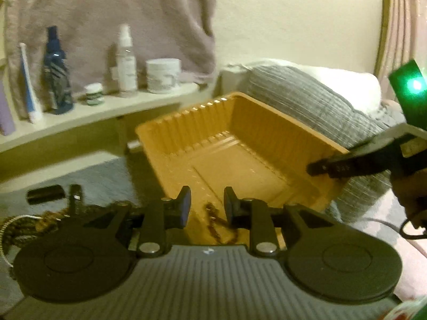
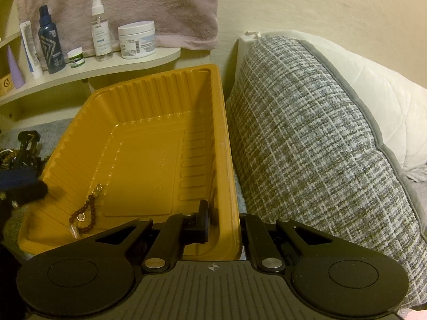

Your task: Organize jewelry

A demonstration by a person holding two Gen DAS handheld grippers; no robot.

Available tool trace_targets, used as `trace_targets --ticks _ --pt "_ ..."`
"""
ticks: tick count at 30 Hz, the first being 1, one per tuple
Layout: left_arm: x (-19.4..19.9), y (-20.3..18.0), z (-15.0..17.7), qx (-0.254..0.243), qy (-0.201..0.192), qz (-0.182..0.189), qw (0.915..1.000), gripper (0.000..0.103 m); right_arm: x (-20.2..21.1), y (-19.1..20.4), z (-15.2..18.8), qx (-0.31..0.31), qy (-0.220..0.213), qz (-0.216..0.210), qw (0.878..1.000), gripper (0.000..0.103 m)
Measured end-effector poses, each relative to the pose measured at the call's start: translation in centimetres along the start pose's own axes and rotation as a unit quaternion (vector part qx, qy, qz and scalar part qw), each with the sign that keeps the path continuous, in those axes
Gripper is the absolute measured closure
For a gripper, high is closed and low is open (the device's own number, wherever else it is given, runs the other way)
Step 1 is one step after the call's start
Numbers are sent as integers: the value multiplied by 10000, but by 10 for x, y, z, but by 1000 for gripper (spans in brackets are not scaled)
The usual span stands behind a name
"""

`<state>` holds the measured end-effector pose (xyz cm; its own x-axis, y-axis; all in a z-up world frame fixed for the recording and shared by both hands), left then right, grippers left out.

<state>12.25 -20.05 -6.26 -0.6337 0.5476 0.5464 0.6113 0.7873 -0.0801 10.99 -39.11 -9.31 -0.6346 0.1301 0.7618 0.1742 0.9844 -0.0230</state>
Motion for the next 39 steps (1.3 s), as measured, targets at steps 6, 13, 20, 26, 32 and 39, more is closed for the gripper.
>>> trace_targets --ticks 6,13,20,26,32,39 --pt "-5 42 3 29 11 -588 9983 80 0 0 0 0 2 -2 10000 95" --pt "-29 60 21 -278 357 -688 9966 82 -1 0 0 -5 15 -2 10000 95" --pt "-49 56 29 -513 423 -688 9954 84 -2 0 0 -3 21 -2 10000 95" --pt "-65 59 35 -514 609 -721 9942 85 -2 0 0 -4 21 2 10000 95" --pt "-70 61 35 -476 645 -728 9941 88 -2 0 0 12 0 6 10000 95" --pt "-71 58 34 -481 709 -697 9939 97 0 1 0 48 -11 20 10000 95"
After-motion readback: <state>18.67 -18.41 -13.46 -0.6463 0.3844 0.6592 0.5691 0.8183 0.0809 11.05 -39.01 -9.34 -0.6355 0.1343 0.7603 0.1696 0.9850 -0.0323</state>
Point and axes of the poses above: each gripper's, at about its wrist camera, not at the fingertips, and x roughly against the way its jaws point, y to its left, z to its underside, the point moved 6 cm from there along -x, roughly the way its jaws point, and after that the axes turned 4 degrees about x, right-handed, at the moved point
